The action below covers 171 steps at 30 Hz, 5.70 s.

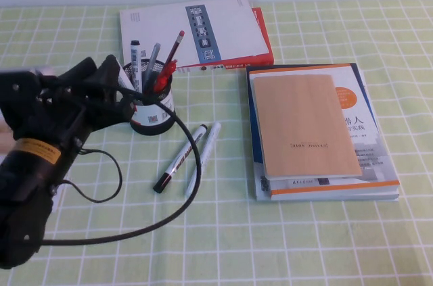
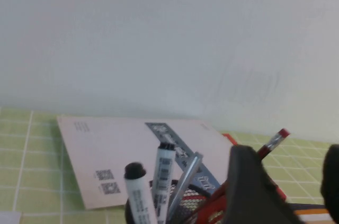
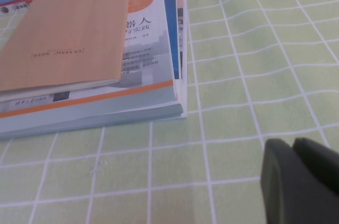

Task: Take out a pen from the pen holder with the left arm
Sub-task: Pick up the pen from the pen holder, then place the pen on the table

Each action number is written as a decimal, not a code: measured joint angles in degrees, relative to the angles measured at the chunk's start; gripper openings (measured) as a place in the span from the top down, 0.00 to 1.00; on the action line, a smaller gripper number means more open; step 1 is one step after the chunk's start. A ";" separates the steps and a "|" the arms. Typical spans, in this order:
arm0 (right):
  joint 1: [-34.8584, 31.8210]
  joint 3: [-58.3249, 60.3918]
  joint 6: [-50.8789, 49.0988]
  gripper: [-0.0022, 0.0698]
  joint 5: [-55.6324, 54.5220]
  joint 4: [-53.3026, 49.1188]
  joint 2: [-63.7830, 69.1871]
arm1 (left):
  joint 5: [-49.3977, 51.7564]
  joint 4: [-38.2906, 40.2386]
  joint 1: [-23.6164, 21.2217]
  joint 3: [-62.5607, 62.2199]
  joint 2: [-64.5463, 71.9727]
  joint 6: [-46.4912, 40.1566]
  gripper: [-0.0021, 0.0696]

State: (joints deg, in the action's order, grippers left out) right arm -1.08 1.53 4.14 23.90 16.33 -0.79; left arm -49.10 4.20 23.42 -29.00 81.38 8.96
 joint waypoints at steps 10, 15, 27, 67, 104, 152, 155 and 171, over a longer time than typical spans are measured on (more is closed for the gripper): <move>0.00 0.00 0.00 0.99 0.00 0.03 0.00 | -5.58 7.94 0.00 -1.06 9.66 2.14 0.35; 0.00 0.00 0.00 0.99 0.00 0.12 0.00 | -5.58 8.21 0.00 -4.55 13.71 2.63 0.34; 0.00 0.00 0.00 0.99 0.00 0.12 0.00 | -3.15 8.29 -1.54 -12.93 20.00 2.86 0.34; 0.00 0.00 0.00 0.99 0.00 0.12 0.00 | 1.80 7.03 -2.96 -18.80 25.68 2.98 0.54; 0.00 0.00 0.00 0.99 0.00 0.12 0.00 | 9.88 5.89 -2.96 -18.80 13.22 -2.21 0.80; 0.00 0.00 0.00 0.99 0.10 0.12 0.00 | 87.12 2.25 -11.66 -36.37 7.91 -13.68 0.80; 0.00 0.00 0.00 0.99 0.10 0.12 0.00 | 87.59 2.25 -12.02 -41.07 12.91 -13.68 0.80; 0.00 0.00 0.00 0.99 0.10 0.12 0.00 | 93.12 2.25 -14.80 -51.46 26.81 -13.68 0.80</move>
State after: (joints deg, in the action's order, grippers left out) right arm -1.08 1.53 4.14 24.00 16.46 -0.79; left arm 44.02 6.45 8.62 -80.46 108.19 -4.72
